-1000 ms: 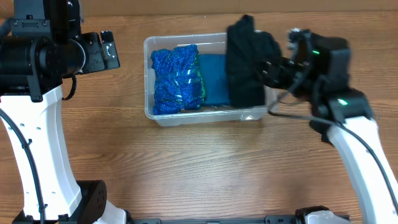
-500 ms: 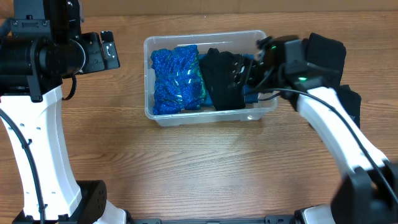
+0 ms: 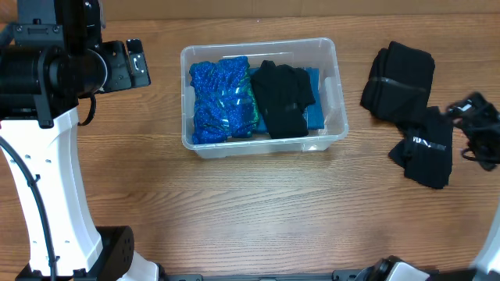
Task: Pack container
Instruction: 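Place the black garment into the bin's right side with the right gripper, then grasp the next black garment from the pile with the right gripper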
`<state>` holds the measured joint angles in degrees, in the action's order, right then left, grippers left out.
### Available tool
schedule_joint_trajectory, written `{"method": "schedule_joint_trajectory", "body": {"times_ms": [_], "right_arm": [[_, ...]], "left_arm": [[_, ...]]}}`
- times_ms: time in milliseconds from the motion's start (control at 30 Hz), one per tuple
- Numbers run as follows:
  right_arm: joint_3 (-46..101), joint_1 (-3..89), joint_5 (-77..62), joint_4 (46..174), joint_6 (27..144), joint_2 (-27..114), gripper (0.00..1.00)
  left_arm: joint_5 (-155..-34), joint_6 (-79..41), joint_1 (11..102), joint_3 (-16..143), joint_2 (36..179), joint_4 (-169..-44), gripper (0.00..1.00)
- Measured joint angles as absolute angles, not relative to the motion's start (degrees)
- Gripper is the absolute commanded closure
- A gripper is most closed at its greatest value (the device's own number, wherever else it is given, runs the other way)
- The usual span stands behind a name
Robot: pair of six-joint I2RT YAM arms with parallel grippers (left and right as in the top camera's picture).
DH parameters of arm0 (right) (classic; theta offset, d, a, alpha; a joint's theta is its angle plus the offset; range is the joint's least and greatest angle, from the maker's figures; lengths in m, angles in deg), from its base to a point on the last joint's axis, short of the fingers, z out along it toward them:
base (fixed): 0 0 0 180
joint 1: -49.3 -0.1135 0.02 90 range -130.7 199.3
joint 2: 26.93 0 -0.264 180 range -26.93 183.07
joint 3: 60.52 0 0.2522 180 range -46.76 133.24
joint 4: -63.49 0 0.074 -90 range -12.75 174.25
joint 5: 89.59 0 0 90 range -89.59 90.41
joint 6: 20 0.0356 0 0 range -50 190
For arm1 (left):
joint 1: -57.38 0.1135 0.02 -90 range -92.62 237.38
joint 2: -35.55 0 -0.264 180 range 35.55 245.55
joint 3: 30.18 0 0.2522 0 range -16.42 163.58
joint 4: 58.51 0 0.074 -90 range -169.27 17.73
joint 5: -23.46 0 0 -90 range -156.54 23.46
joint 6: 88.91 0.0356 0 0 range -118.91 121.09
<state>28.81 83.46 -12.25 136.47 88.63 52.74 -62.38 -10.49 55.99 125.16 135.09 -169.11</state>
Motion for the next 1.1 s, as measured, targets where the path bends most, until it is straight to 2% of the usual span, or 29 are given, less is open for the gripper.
{"method": "schedule_joint_trajectory", "body": {"times_ms": [200,433,467,500,533,567,600,633,767,900,967,1100], "right_arm": [[28.4,88.8,-11.4,132.0,85.3,66.2,0.0],[28.1,89.4,-11.2,128.9,81.0,81.9,0.01],[28.1,89.4,-11.2,128.9,80.6,82.7,0.04],[28.1,89.4,-11.5,128.8,79.9,83.8,0.13],[28.0,89.4,-12.4,128.7,78.9,84.9,0.3],[27.8,89.4,-13.5,128.3,77.8,85.6,0.55],[27.6,89.3,-14.7,128.2,77.2,86.1,0.66],[27.3,89.1,-15.4,128.2,76.5,86.2,0.71],[27.0,88.9,-19.4,131.2,75.6,86.2,0.73],[27.1,88.1,-25.7,139.4,75.3,83.0,0.85],[27.8,85.9,-28.8,143.6,75.2,76.0,0.94],[29.5,77.2,-34.4,145.7,75.5,55.9,0.95]], "left_arm": [[-62.4,-10.5,56.0,125.2,135.1,-169.1,0.0],[-62.4,-10.5,56.0,125.2,135.1,-169.1,0.0],[-62.4,-10.5,56.0,125.2,135.1,-169.1,0.0],[-62.4,-10.5,56.0,125.2,135.1,-169.1,0.0],[-62.4,-10.5,56.0,125.2,135.1,-169.1,0.0],[-62.4,-10.5,56.0,125.2,135.1,-169.1,0.0],[-62.4,-10.5,56.0,125.2,135.1,-169.1,0.0],[-62.4,-10.5,56.0,125.2,135.1,-169.1,0.0],[-62.4,-10.5,56.0,125.2,135.1,-169.1,0.0],[-62.4,-10.5,56.0,125.2,135.1,-169.1,0.0],[-62.4,-10.5,56.0,125.2,135.1,-169.1,0.0],[-62.4,-10.5,56.0,125.2,135.1,-169.1,0.0]]}}
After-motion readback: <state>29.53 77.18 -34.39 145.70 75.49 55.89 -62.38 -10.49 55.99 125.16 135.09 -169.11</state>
